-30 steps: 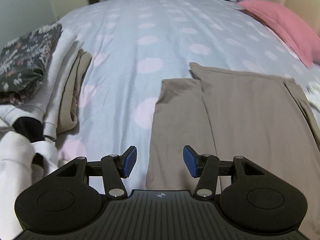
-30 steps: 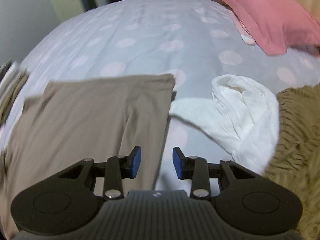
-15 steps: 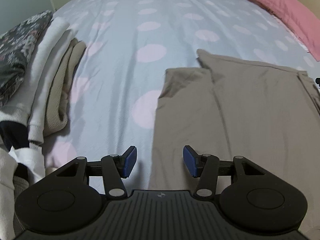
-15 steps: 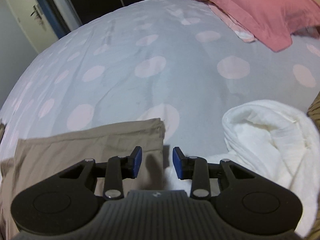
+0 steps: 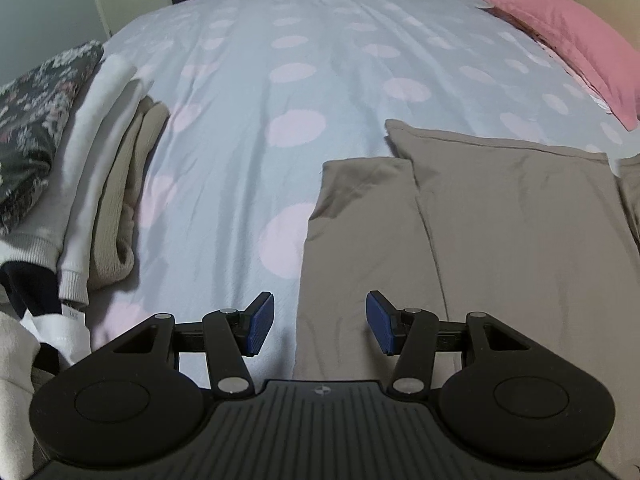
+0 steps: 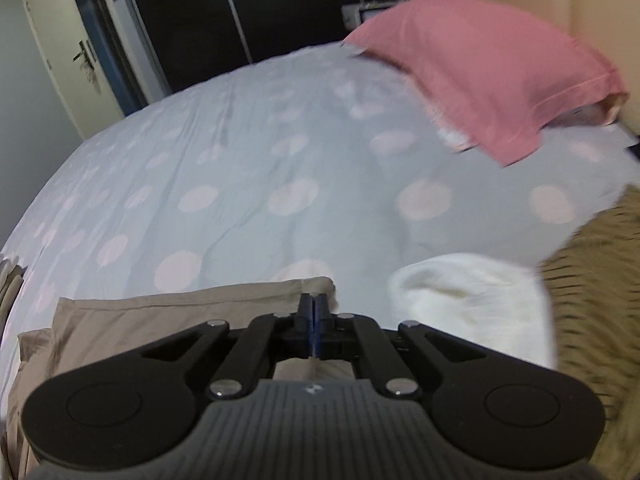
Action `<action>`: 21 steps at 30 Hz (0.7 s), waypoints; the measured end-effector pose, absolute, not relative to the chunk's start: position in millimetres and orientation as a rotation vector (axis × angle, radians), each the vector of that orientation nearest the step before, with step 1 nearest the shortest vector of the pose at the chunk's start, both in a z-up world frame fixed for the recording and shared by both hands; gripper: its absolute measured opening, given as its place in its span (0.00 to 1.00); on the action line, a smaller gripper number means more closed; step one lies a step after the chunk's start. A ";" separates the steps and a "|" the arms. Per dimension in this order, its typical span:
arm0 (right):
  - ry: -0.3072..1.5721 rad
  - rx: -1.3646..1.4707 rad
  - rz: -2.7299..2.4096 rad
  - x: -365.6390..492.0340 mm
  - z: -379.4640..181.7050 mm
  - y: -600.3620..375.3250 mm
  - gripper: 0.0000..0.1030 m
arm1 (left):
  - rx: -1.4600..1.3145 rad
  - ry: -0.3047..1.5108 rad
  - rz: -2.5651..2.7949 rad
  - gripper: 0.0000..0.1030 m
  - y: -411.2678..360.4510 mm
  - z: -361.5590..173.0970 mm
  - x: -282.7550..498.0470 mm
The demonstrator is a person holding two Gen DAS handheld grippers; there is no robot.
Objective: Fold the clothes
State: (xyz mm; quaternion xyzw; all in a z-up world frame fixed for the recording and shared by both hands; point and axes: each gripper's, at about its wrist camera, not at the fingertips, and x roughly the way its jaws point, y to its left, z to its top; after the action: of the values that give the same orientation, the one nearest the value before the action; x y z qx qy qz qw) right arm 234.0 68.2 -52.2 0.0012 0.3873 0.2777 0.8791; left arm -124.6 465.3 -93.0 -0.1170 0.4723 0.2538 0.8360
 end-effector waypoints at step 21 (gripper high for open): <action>0.657 -0.046 0.105 177.2 52.9 -169.1 0.01 | -0.253 0.908 0.559 0.48 459.5 -68.3 -133.1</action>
State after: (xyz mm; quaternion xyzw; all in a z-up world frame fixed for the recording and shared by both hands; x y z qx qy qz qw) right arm 177.2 -169.1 52.9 -0.0227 0.3223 0.0515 0.9450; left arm -133.1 459.5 -68.3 -0.1205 0.4318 0.2657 0.8535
